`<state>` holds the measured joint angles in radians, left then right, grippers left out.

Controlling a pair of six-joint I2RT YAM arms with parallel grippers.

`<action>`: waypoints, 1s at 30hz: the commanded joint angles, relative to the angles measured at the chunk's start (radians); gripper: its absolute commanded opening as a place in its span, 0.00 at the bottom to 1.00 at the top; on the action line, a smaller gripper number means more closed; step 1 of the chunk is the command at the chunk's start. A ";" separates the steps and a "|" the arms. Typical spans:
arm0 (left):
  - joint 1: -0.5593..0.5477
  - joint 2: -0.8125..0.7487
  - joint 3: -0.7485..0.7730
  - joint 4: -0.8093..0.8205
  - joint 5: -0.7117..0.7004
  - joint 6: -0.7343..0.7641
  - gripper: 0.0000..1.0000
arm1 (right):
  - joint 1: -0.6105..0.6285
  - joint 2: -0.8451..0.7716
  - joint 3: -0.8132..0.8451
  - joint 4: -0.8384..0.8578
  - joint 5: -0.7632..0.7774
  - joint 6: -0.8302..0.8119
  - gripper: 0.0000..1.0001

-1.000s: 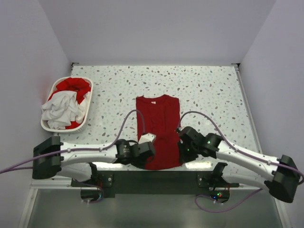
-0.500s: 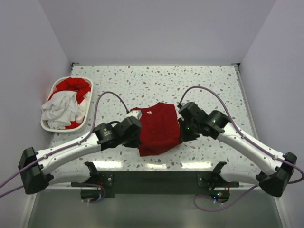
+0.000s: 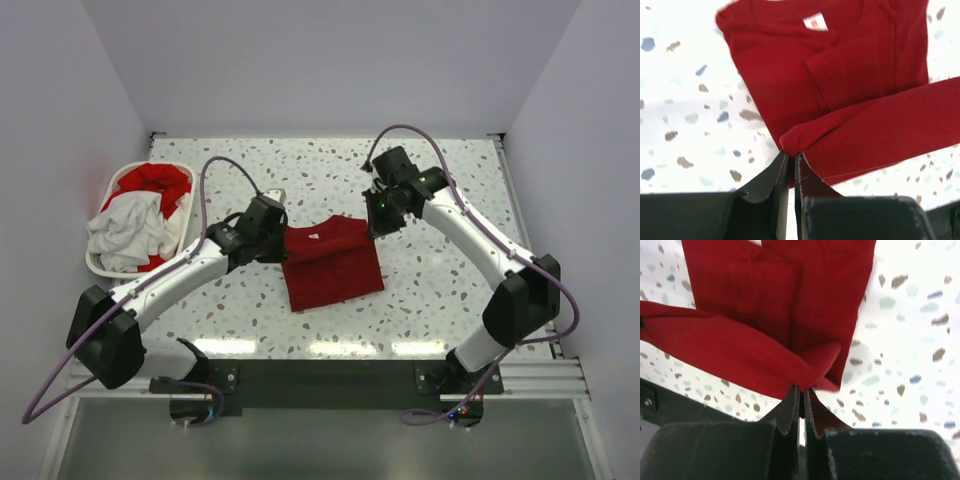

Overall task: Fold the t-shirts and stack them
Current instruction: Fold the tshirt

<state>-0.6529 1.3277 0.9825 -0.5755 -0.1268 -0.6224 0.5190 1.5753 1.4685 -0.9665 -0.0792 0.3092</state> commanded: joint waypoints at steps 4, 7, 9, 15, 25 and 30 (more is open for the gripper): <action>0.107 0.122 0.064 0.146 0.007 0.056 0.02 | -0.077 0.181 0.124 0.123 -0.099 -0.090 0.00; 0.131 0.180 0.055 0.196 0.001 0.046 0.02 | -0.086 0.259 0.148 0.166 -0.113 -0.104 0.00; 0.141 0.221 0.054 0.222 -0.005 0.035 0.02 | -0.091 0.293 0.147 0.210 -0.117 -0.107 0.00; 0.153 0.306 0.045 0.286 -0.045 0.015 0.11 | -0.109 0.380 0.116 0.325 -0.117 -0.093 0.04; 0.119 0.153 0.009 0.263 -0.117 0.039 0.77 | -0.111 0.155 -0.046 0.422 -0.067 -0.045 0.46; 0.016 -0.011 -0.149 0.380 -0.096 0.055 0.69 | -0.111 -0.014 -0.298 0.659 -0.253 0.022 0.47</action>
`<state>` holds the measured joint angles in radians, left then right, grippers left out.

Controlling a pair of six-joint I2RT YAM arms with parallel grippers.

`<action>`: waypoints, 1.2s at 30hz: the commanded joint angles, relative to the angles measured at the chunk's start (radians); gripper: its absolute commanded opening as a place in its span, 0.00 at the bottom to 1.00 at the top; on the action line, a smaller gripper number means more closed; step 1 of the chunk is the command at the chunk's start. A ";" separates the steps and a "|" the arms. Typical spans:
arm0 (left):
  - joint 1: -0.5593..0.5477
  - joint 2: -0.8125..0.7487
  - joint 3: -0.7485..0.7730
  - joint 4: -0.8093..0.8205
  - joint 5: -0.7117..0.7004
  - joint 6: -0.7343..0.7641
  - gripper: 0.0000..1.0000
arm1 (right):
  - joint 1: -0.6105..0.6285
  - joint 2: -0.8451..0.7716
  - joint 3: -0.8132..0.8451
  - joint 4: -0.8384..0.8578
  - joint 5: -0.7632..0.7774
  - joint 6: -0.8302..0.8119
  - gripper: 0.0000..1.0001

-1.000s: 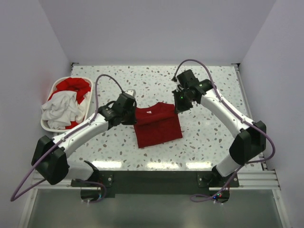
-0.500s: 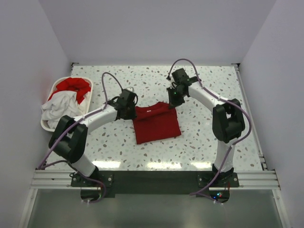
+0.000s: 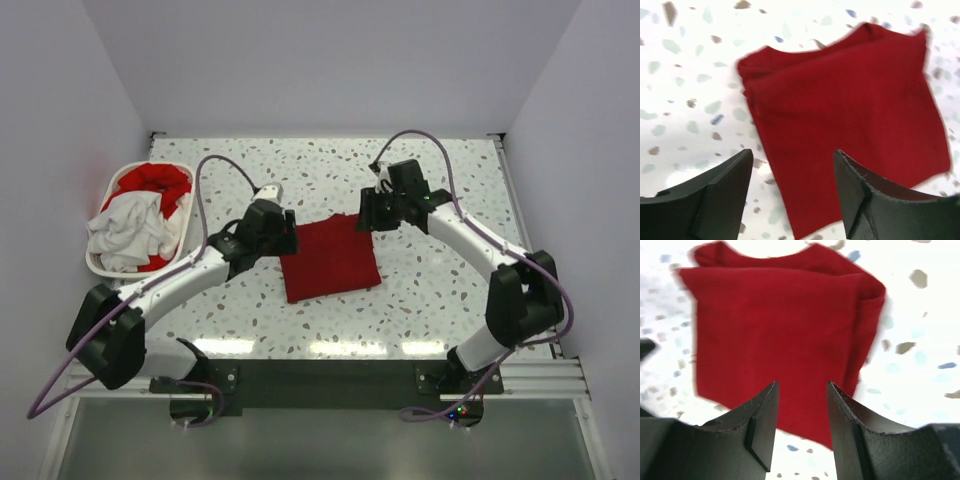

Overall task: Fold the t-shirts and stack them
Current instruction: Fold the tshirt

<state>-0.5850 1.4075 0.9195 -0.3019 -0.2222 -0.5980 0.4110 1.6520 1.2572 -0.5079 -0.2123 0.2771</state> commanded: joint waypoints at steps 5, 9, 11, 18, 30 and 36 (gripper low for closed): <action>-0.053 -0.082 -0.163 0.285 0.100 0.023 0.51 | -0.001 -0.061 -0.159 0.423 -0.375 0.114 0.47; 0.007 0.033 -0.117 0.408 0.139 -0.008 0.40 | -0.005 0.058 -0.140 0.589 -0.469 0.187 0.47; 0.049 0.111 -0.093 0.472 0.167 -0.014 0.39 | -0.011 0.157 -0.098 0.665 -0.501 0.215 0.47; 0.126 0.355 0.051 0.510 0.153 -0.025 0.38 | -0.107 0.461 -0.045 0.955 -0.525 0.432 0.47; 0.200 0.404 0.024 0.600 0.178 -0.020 0.45 | -0.235 0.413 -0.168 1.157 -0.611 0.570 0.48; 0.186 0.205 -0.072 0.607 0.216 -0.081 0.54 | -0.229 0.215 -0.341 1.207 -0.679 0.620 0.51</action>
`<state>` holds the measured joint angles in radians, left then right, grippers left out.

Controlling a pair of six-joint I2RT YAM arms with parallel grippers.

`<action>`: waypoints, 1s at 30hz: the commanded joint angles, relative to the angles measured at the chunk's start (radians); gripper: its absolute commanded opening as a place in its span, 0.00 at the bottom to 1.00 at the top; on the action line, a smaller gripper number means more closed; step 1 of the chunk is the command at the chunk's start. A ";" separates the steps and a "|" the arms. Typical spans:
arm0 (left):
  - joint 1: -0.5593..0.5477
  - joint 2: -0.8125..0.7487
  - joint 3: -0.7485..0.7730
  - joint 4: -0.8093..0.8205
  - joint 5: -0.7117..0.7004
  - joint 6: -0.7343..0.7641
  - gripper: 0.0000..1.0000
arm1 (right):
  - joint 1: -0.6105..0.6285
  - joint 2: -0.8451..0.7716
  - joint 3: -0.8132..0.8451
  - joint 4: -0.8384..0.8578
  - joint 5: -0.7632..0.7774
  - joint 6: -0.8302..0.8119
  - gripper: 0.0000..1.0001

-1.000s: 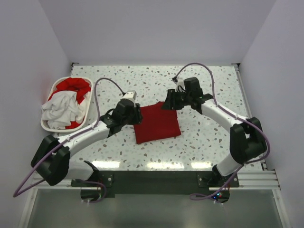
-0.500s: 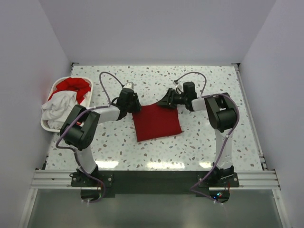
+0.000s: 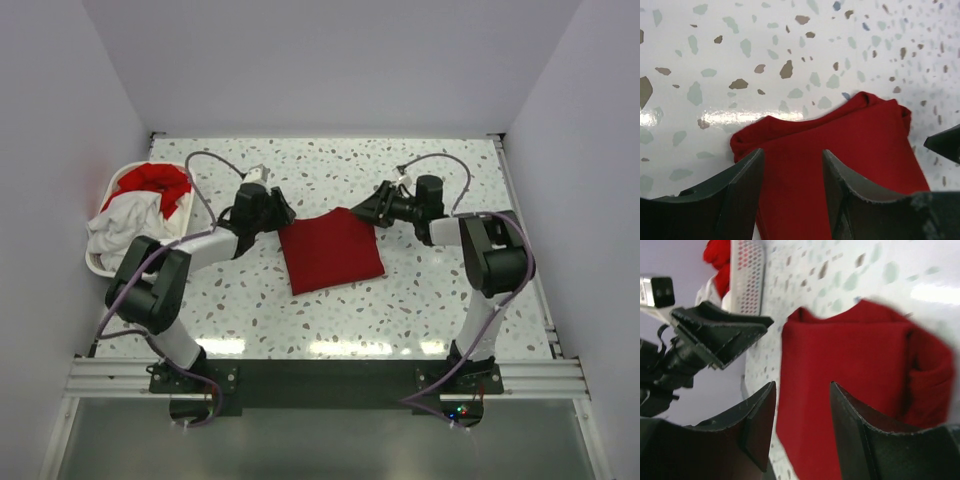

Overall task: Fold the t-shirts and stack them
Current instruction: Fold the tshirt

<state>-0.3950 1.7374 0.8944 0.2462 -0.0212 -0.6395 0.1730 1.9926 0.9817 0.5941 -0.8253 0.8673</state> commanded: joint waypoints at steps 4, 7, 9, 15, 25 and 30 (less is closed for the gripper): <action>-0.074 -0.277 -0.159 0.053 0.015 -0.087 0.55 | 0.031 -0.204 -0.207 0.176 -0.103 0.056 0.52; -0.140 -0.355 -0.271 0.071 0.029 -0.137 0.52 | 0.033 -0.222 -0.299 0.179 -0.110 0.018 0.52; -0.166 -0.378 -0.357 0.103 0.046 -0.190 0.51 | 0.028 -0.206 -0.360 0.177 -0.103 -0.023 0.52; -0.194 -0.395 -0.508 0.199 0.063 -0.298 0.47 | -0.035 -0.121 -0.512 0.321 -0.032 -0.013 0.51; -0.130 -0.588 -0.368 -0.153 -0.063 -0.207 0.52 | -0.041 -0.495 -0.436 -0.432 0.179 -0.316 0.55; -0.025 -0.647 -0.191 -0.386 -0.121 -0.020 0.63 | -0.021 -0.653 -0.341 -0.703 0.368 -0.439 0.59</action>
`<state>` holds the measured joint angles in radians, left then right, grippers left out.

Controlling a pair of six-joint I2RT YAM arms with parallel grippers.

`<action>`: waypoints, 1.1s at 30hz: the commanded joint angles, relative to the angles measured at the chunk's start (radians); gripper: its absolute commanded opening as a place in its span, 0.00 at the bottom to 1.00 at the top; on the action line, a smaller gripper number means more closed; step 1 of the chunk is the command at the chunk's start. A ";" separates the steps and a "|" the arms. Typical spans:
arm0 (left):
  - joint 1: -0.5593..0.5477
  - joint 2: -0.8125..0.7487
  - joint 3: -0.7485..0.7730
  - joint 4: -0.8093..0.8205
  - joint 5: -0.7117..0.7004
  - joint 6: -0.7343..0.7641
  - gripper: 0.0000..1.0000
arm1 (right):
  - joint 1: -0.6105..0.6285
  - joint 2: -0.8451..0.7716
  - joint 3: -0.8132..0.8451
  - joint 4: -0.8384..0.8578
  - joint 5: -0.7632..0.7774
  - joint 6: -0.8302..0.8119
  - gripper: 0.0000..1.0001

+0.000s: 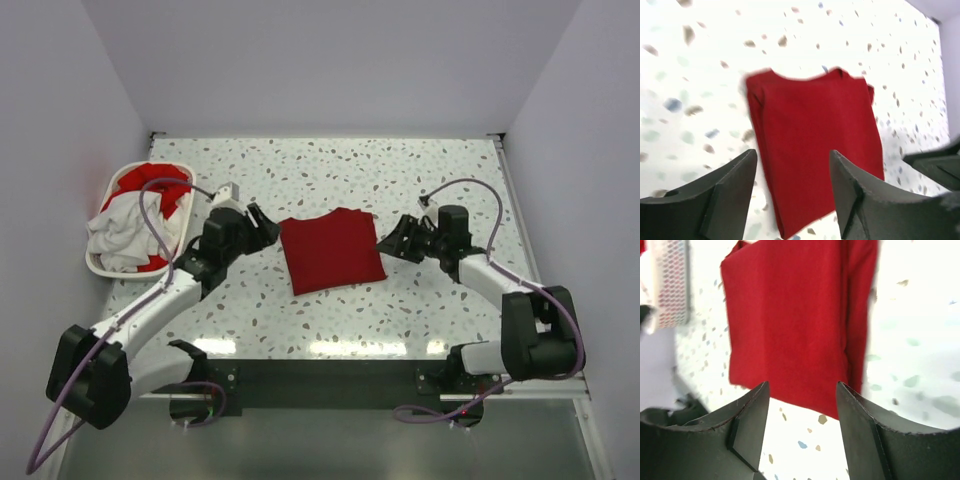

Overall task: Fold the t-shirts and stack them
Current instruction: Fold the tshirt, then neatly place the folded tshirt to the corner

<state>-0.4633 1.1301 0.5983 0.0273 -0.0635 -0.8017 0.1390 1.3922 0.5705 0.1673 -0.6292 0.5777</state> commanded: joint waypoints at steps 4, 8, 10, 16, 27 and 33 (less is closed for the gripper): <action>0.048 -0.059 0.224 -0.283 -0.229 0.286 0.70 | 0.039 -0.004 0.193 -0.386 0.250 -0.205 0.60; 0.048 -0.105 0.256 -0.268 -0.331 0.415 0.74 | 0.073 0.105 0.301 -0.400 0.273 -0.234 0.60; 0.048 -0.136 0.239 -0.239 -0.375 0.450 0.77 | 0.088 0.188 0.377 -0.414 0.289 -0.246 0.60; 0.048 -0.179 0.160 -0.191 -0.409 0.499 0.80 | 0.142 0.352 0.544 -0.469 0.341 -0.282 0.65; 0.049 -0.161 0.169 -0.211 -0.398 0.498 0.79 | 0.172 0.524 0.650 -0.503 0.364 -0.311 0.57; 0.067 -0.135 0.179 -0.222 -0.357 0.481 0.79 | 0.172 0.579 0.684 -0.515 0.365 -0.346 0.03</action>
<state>-0.4110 0.9859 0.7650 -0.2073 -0.4374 -0.3218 0.3073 1.9377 1.2278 -0.3080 -0.2878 0.2695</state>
